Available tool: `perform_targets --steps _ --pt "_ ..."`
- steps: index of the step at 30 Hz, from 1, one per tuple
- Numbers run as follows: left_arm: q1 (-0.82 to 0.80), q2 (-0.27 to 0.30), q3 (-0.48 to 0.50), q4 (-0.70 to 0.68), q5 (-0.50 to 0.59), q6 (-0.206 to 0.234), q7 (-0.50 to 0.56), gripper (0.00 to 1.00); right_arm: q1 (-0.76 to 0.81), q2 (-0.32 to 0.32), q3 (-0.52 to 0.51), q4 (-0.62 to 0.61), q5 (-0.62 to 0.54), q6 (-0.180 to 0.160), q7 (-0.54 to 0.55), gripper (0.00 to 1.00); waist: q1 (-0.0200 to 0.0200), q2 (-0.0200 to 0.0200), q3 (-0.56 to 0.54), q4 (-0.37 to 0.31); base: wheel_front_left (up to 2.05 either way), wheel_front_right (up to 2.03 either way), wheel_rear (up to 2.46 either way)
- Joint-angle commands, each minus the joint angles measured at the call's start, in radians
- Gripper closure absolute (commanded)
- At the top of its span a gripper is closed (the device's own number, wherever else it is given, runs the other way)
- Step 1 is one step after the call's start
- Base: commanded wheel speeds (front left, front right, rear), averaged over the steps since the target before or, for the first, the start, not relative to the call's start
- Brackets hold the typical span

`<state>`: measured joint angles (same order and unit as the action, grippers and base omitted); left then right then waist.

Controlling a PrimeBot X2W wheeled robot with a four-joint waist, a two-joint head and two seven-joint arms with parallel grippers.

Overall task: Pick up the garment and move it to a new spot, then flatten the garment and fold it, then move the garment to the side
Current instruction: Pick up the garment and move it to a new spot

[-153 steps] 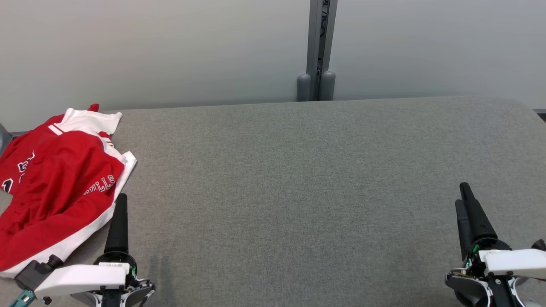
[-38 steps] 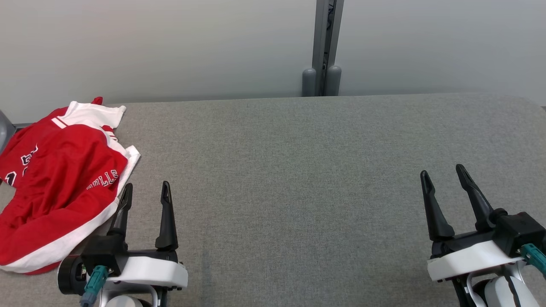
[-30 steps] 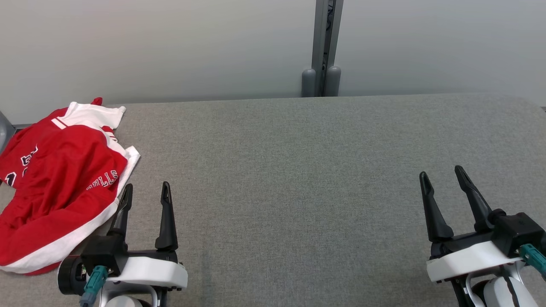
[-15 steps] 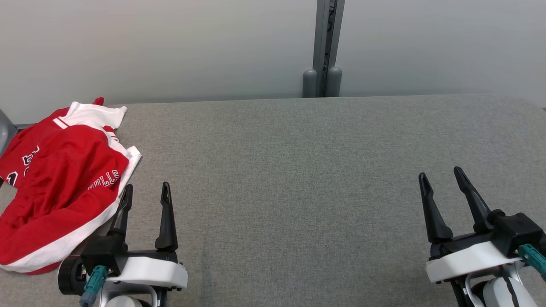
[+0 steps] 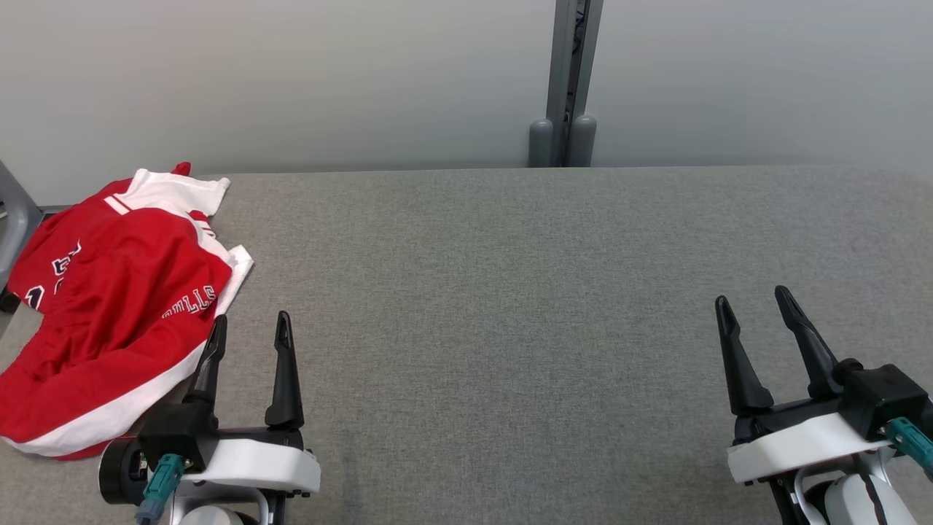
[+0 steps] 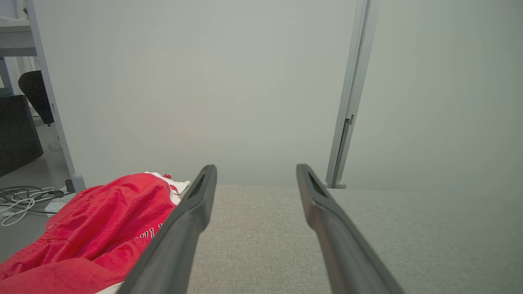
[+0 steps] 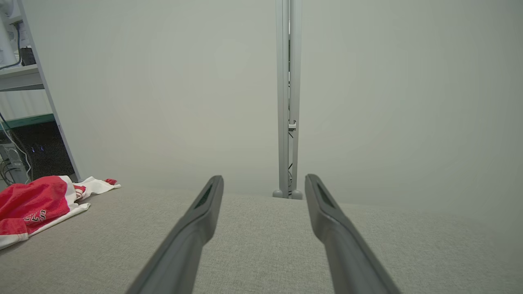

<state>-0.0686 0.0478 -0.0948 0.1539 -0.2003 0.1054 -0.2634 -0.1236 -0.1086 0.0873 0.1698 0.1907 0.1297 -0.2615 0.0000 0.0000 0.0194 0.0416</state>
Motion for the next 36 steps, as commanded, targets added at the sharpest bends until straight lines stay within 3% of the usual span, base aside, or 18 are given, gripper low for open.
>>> perform_targets --steps 1,12,36 --pt "-0.011 0.005 0.004 0.001 -0.005 -0.005 -0.002 0.00 -0.001 -0.003 -0.001 0.001 0.007 0.002 -0.005 0.00 0.0000 0.0000 0.000 0.006 0.00 0.00 0.00" --pt "-0.008 0.005 -0.001 0.003 -0.003 0.000 -0.002 0.00 0.007 -0.004 0.010 0.002 0.020 0.002 -0.005 0.00 0.0000 0.0000 0.001 0.089 0.00 0.00 0.00" --pt "0.028 0.004 0.037 0.018 0.010 -0.013 -0.001 0.00 0.033 0.005 0.066 -0.032 0.059 0.002 -0.005 0.00 0.0000 0.0000 -0.006 0.402 0.00 0.00 0.00"
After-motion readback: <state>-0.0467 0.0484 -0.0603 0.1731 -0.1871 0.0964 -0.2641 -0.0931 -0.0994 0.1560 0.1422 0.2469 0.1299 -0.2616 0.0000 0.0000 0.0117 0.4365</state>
